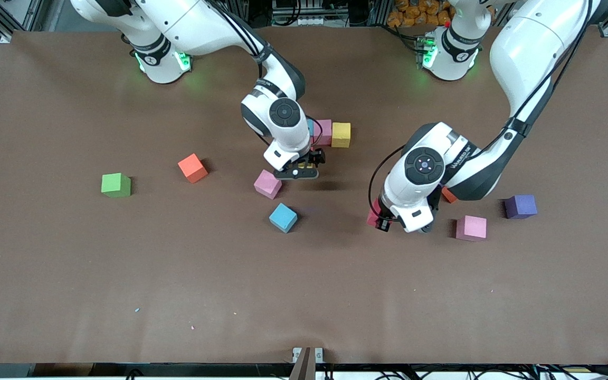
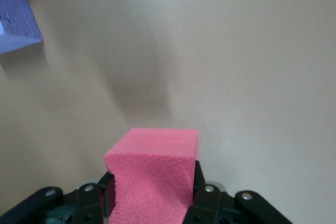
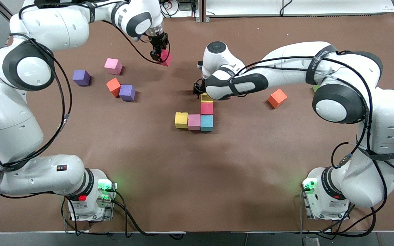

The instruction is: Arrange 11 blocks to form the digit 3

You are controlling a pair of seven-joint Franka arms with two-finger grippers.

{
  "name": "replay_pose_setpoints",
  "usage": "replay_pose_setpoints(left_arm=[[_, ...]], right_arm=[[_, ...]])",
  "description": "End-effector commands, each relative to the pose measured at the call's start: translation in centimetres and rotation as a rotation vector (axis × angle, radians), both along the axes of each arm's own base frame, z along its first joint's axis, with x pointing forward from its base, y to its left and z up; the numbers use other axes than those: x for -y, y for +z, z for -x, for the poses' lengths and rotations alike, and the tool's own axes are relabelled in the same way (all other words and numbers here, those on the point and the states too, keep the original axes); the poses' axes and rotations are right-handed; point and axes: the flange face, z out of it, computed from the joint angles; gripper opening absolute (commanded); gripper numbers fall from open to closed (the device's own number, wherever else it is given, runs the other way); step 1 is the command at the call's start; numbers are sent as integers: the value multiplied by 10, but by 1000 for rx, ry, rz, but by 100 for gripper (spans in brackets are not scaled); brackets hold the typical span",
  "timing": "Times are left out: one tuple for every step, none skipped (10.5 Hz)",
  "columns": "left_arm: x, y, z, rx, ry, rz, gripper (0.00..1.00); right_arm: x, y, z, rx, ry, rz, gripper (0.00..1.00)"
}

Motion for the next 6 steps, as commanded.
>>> replay_pose_setpoints(left_arm=[[11,12,19,-16,16,-1,0],[13,16,25,-12,16,-4,0],[22,18,32,-11,54,5,0],[26,11,39,-9,105,15,0],[30,5,51,2,155,29,0],[32,-2,62,25,200,58,0]], right_arm=[[3,29,-4,15,1,11,100],[4,37,-4,11,7,21,100],[8,46,-7,8,4,29,100],[11,55,-7,6,3,38,100],[13,64,-7,1,3,50,100],[19,68,-10,-6,-7,64,100]])
